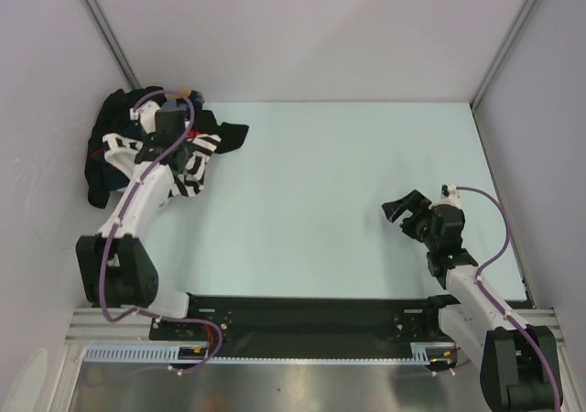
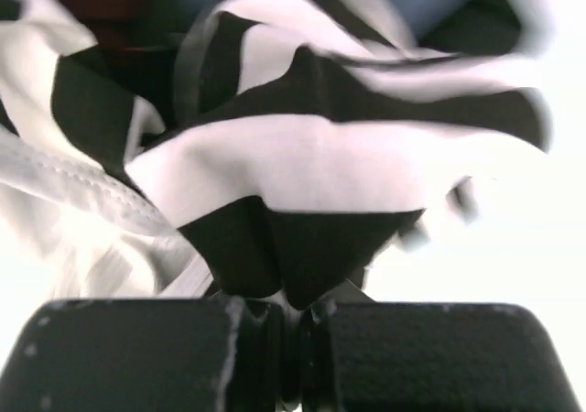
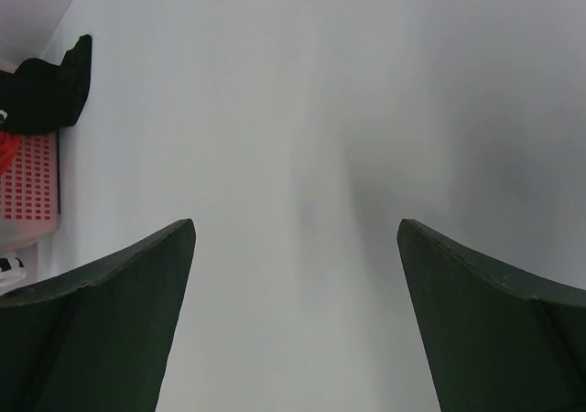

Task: Fold and stack the tank tops
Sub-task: Grab the tank top from the pile, then move the tank top to the center of the board

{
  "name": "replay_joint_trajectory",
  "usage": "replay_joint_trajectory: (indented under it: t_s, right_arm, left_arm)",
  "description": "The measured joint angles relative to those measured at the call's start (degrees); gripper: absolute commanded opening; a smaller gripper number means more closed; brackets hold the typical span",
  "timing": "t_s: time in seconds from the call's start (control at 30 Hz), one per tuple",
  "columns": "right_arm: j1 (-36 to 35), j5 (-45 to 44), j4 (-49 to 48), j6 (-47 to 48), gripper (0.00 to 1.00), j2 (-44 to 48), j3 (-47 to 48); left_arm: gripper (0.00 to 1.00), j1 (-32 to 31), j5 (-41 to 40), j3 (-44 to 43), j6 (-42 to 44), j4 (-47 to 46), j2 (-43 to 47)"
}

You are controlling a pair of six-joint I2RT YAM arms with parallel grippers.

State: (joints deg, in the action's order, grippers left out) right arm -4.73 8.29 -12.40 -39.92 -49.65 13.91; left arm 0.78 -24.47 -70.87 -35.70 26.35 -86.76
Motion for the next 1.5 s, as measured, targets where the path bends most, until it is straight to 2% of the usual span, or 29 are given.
replay_joint_trajectory:
  t_s: [0.27, 0.4, 0.5, 0.6, 0.73, 0.8, 0.83, 0.87, 0.9, 0.93, 1.07, 1.17, 1.2, 1.27, 1.5]
  right_arm:
    - [0.0, 1.07, -0.11, 0.0, 1.0, -0.72, 0.0]
    - [0.0, 1.66, -0.42, -0.04, 1.0, -0.9, 0.0]
    - [0.0, 1.73, -0.81, -0.07, 1.0, -1.55, 0.0]
    - [0.0, 1.86, -1.03, -0.07, 0.99, -1.99, 0.0]
    - [0.0, 1.92, -1.25, 0.09, 0.99, -2.1, 0.0]
    - [0.0, 1.9, -1.18, 0.13, 0.99, -1.99, 0.0]
    - [0.0, 1.88, -1.2, 0.24, 0.99, -1.86, 0.0]
    - [0.0, 1.79, -1.16, 0.48, 0.99, -1.62, 0.0]
    - [0.0, 1.64, -1.16, 0.59, 0.99, -1.42, 0.0]
    - [0.0, 1.62, -1.18, 0.83, 0.99, -1.16, 0.0]
    - [0.0, 1.42, -1.16, 1.2, 0.98, -0.55, 0.0]
    - [0.0, 1.4, -1.22, 1.49, 0.88, -0.7, 0.0]
    - [0.0, 1.38, -1.25, 1.57, 0.79, -0.9, 0.0]
    - [0.0, 1.16, -1.22, 2.08, 0.7, -2.08, 0.09]
    - [-2.99, -1.36, 1.05, 4.0, 0.67, -11.63, 5.07]
  left_arm:
    - [0.02, -18.49, -0.96, -0.7, 3.89, 1.88, 22.69]
    - [0.01, -20.65, 2.75, -0.5, 4.15, 2.21, 35.6]
    - [0.0, -20.98, 8.9, -0.52, 2.67, 1.2, 42.8]
    - [0.0, -24.22, 14.51, -0.46, 0.83, -2.14, 42.38]
    - [0.02, -32.81, 17.57, -0.9, -0.31, -5.64, 31.78]
    - [0.23, -36.02, 18.95, -1.77, -0.17, -6.99, 24.48]
    - [0.38, -37.09, 19.5, -2.36, 0.22, -7.52, 20.13]
    - [0.67, -37.83, 20.04, -3.08, 0.85, -7.19, 15.98]
    - [0.79, -38.34, 19.78, -4.48, 1.64, -5.38, 12.33]
    - [0.99, -38.66, 18.75, -6.6, 1.97, -2.82, 8.81]
    - [1.0, -38.62, 8.9, -12.24, 3.48, 4.31, 2.64]
    - [1.0, -38.27, 3.69, -10.78, 5.14, 5.9, 5.29]
    - [1.0, -38.18, 3.1, -9.09, 5.79, 5.4, 6.99]
    - [1.0, -38.14, 3.02, -5.05, 6.43, 4.85, 10.93]
    - [1.0, -39.26, 8.66, 16.96, 6.64, 0.37, 26.53]
